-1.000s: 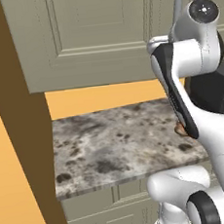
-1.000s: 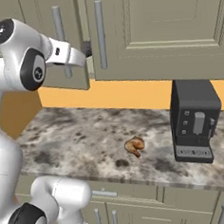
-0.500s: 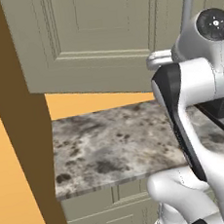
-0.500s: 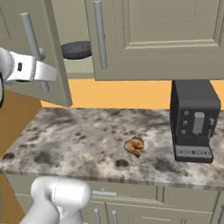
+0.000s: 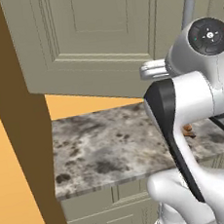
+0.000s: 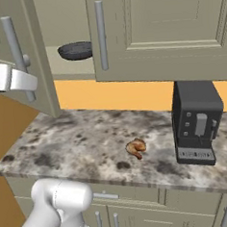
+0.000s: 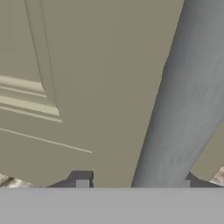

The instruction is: Retrieve the pan from the cabinet, then place the raw meat into the pan to avoid contamination.

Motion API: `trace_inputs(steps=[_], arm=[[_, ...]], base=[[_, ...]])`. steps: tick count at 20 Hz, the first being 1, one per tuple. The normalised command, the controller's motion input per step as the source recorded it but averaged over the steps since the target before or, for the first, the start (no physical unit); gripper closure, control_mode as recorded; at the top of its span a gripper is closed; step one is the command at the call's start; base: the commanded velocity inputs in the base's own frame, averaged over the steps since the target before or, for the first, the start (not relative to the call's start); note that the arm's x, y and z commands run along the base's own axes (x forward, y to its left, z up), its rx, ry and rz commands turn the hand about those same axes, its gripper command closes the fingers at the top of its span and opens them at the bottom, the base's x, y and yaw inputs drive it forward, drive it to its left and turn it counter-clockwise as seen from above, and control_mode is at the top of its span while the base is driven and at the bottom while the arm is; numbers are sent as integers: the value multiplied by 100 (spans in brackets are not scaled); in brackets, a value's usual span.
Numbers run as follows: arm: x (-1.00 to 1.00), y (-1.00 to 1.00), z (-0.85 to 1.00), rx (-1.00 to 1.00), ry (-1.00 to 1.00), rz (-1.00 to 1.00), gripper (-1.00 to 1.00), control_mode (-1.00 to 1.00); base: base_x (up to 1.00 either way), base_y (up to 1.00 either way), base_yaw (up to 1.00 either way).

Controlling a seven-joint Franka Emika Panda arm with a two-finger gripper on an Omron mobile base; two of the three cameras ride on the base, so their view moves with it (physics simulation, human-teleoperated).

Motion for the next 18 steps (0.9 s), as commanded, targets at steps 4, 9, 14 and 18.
trace_inputs(steps=[4, 9, 14, 18], arm=[[-17, 2, 0, 0, 0, 0, -100, -100], [-50, 0, 0, 1, 0, -4, -100, -100], [-85, -3, 2, 6, -2, -2, -100, -100], [-54, -45, 15, 26, 3, -10, -100, -100]], base=[[0, 0, 0], [0, 0, 0], [0, 0, 0], [0, 0, 0]])
